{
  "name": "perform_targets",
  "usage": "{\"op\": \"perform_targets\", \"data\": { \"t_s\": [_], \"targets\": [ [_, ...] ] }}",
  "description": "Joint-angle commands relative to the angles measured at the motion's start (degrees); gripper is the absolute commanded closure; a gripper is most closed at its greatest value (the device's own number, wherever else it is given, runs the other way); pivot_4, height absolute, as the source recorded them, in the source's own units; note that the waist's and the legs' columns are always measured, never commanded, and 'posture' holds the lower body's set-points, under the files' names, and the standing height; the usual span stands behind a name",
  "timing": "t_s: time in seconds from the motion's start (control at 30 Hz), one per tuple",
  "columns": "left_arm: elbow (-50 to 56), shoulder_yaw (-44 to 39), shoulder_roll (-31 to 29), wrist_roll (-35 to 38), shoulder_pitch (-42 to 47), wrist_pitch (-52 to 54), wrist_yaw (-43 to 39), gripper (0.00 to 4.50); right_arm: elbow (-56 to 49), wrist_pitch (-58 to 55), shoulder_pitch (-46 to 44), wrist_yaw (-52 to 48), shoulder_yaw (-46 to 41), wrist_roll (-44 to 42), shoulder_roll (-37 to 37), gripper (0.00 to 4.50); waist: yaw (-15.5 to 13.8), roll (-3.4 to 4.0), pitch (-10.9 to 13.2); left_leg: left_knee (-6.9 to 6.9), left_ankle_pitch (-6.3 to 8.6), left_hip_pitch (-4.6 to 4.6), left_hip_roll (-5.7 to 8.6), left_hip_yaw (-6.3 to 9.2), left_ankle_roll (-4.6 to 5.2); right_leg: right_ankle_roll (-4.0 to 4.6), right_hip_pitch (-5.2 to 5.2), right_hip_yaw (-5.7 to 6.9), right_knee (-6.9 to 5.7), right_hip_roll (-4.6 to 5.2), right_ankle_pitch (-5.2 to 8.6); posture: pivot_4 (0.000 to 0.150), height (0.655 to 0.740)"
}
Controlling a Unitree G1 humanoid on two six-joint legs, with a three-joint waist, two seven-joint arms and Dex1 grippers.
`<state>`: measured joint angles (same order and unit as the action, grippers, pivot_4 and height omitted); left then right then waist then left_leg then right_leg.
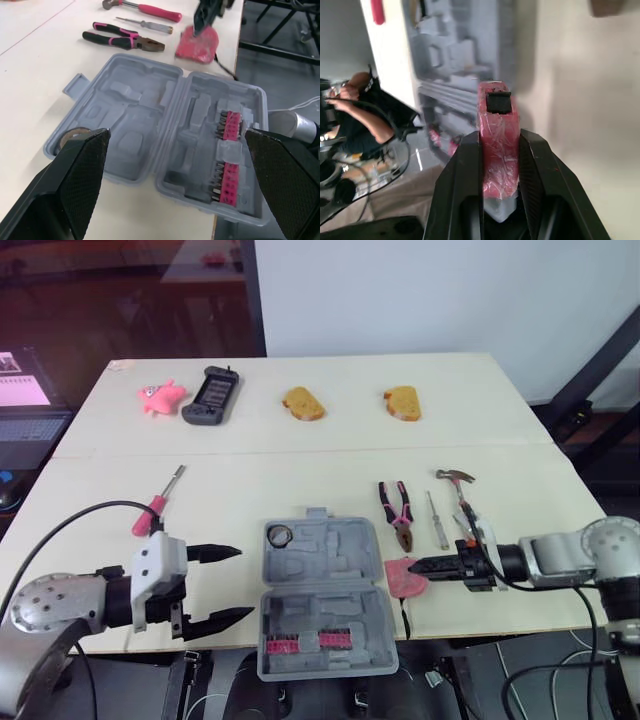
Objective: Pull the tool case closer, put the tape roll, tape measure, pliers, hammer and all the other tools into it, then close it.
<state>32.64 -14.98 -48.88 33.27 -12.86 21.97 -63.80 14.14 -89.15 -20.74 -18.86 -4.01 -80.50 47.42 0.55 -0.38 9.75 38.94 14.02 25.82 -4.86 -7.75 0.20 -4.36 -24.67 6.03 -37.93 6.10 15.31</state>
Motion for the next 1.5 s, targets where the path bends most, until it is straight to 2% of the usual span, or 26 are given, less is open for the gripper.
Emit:
{"op": "perform_targets", "data": {
  "t_s": [0.03,0.23,0.3,0.33,0.4,0.5,0.53,0.63,0.77,0.83,0.93,1.07,1.17,1.33,1.5],
  "targets": [
    [-0.1,0.3,-1.0,0.5,1.2,-0.2,-0.7,0.00,-2.8,2.3,1.3,-4.1,-1.0,4.8,-0.9,4.05,0.0,0.00,0.0,0.00,0.00,0.01,0.00,0.00,0.00,0.00,0.00,0.00,0.01,0.00,0.00,0.150,0.7188],
    [-2.4,0.9,-2.5,0.5,4.3,-0.1,-2.3,0.00,-0.3,5.4,2.5,-10.3,0.9,14.3,-1.0,4.05,-0.1,0.00,0.0,0.00,0.00,0.00,0.01,0.01,0.00,0.01,0.00,0.00,0.02,0.00,0.01,0.150,0.7188],
    [-3.2,0.6,-3.1,0.5,4.8,-0.4,-3.1,0.00,-0.5,6.1,3.2,-13.4,0.0,16.1,0.7,3.03,-0.1,0.00,0.0,0.00,0.00,0.00,0.01,0.00,0.00,0.01,0.01,0.00,0.04,0.00,0.01,0.150,0.7188],
    [-3.5,0.7,-3.3,0.5,5.0,-0.5,-3.4,0.00,-0.5,6.2,3.5,-14.8,-0.6,16.9,1.6,2.78,-0.2,0.01,0.0,0.00,0.00,0.00,0.01,0.00,0.00,0.01,0.01,0.00,0.05,0.01,0.01,0.150,0.7188],
    [-3.8,1.1,-3.3,0.4,5.4,-0.6,-3.7,0.00,-0.9,6.1,3.9,-17.2,-1.5,18.1,3.0,1.88,-0.2,0.06,0.0,0.00,0.00,0.02,0.02,0.00,0.00,0.01,0.01,0.00,0.06,0.02,0.01,0.150,0.7188],
    [-4.0,1.9,-3.1,0.5,6.2,-0.6,-4.0,0.00,-2.6,6.5,4.8,-20.7,-2.1,19.8,5.6,0.30,-0.1,0.06,0.0,0.00,0.00,0.00,0.01,0.00,0.00,0.02,0.01,0.00,0.06,0.02,0.01,0.150,0.7188],
    [-4.1,2.2,-3.0,0.5,6.5,-0.5,-4.0,0.00,-3.3,6.9,5.2,-21.9,-2.5,20.3,6.6,0.07,-0.1,0.06,0.0,0.00,0.00,0.00,0.01,0.00,0.00,0.02,0.01,0.00,0.06,0.02,0.01,0.150,0.7188],
    [-4.1,3.0,-3.1,0.6,6.7,-0.7,-4.8,0.00,-9.0,12.5,5.3,-23.9,-5.2,23.5,10.3,0.07,-0.1,0.14,0.1,0.00,0.00,0.01,0.01,-0.01,0.00,0.02,0.00,-0.01,0.07,0.03,0.01,0.150,0.7188],
    [-3.8,3.0,-2.8,1.2,6.4,-0.9,-5.7,0.00,-22.5,24.3,8.0,-28.1,-10.2,27.4,13.0,0.07,0.0,0.27,0.2,-0.03,0.01,-0.01,0.00,-0.02,-0.01,0.01,-0.03,-0.01,0.09,0.02,0.01,0.150,0.7188],
    [-3.9,3.2,-2.4,1.2,6.3,-1.2,-5.9,0.00,-31.7,35.0,12.2,-30.1,-10.4,34.3,14.4,0.07,-0.1,0.25,0.1,-0.08,0.01,-0.04,-0.01,0.02,-0.02,0.00,0.00,-0.01,0.11,-0.04,0.03,0.150,0.7188],
    [-4.2,4.7,-1.3,1.1,7.4,-1.2,-5.5,0.00,-38.9,41.2,15.7,-33.1,-8.2,39.4,16.8,0.07,-0.5,0.27,0.2,-0.16,0.01,-0.04,0.00,0.02,-0.03,-0.05,0.02,-0.01,0.19,-0.03,0.06,0.150,0.7188],
    [-4.8,6.9,-0.1,1.1,9.8,-1.3,-6.1,0.00,-42.5,53.0,20.8,-36.0,0.1,52.2,20.2,0.07,-1.1,0.23,0.2,-0.06,0.01,-0.09,0.01,0.02,-0.03,0.14,0.04,-0.02,0.27,0.01,0.15,0.150,0.7188],
    [-5.2,7.6,0.2,0.9,10.7,-1.5,-6.4,0.00,-43.2,59.2,24.5,-38.1,3.5,58.3,21.7,0.07,-1.4,0.24,0.2,-0.06,0.04,-0.19,0.04,0.04,-0.03,0.16,0.05,-0.01,0.44,0.04,0.16,0.150,0.7188],
    [-5.4,8.2,0.4,0.4,10.7,-2.1,-6.8,0.00,-39.0,67.6,24.9,-35.7,12.1,70.0,18.7,0.07,-1.1,0.22,0.2,-0.06,0.05,-0.24,0.03,0.00,0.03,0.19,0.19,-0.01,0.51,0.01,0.10,0.150,0.7188],
    [-4.8,7.7,-0.1,-0.6,9.4,-2.0,-5.7,0.00,-34.0,68.6,21.2,-34.5,16.0,73.5,12.2,0.07,-1.1,0.15,0.2,-0.05,0.04,-0.30,0.00,0.00,0.02,0.20,0.24,-0.01,0.50,-0.08,0.10,0.150,0.7188]
  ]
}}
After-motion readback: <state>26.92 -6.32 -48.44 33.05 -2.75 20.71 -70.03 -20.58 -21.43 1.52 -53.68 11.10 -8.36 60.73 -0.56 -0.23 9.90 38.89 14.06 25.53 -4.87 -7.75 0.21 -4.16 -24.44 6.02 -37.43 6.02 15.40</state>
